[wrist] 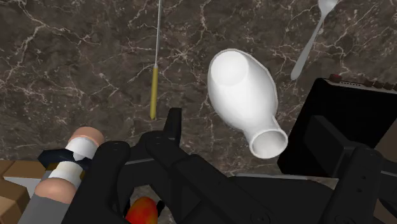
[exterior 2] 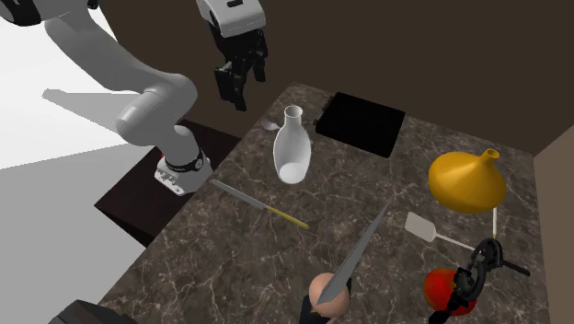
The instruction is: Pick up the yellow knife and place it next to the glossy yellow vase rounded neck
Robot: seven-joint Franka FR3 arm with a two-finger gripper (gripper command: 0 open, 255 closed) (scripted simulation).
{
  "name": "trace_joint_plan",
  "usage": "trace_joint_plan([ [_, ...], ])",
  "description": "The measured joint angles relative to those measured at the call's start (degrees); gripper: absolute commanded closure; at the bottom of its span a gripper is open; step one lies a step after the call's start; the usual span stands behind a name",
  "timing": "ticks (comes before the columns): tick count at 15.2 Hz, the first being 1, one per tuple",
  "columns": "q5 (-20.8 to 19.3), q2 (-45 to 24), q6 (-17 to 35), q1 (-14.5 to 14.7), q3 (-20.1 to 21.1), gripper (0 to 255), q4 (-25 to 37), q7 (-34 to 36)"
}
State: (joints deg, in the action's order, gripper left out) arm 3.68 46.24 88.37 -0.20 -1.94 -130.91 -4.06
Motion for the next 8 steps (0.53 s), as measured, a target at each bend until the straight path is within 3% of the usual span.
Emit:
trace_joint_plan([
  [2, -0.21, 0.09, 0.64, -0.14, -0.15, 0, -0.85, -0.15],
  [8, -2.18, -0.97, 9.44, -1.61, -1.18, 0, -10.05, -0.99],
])
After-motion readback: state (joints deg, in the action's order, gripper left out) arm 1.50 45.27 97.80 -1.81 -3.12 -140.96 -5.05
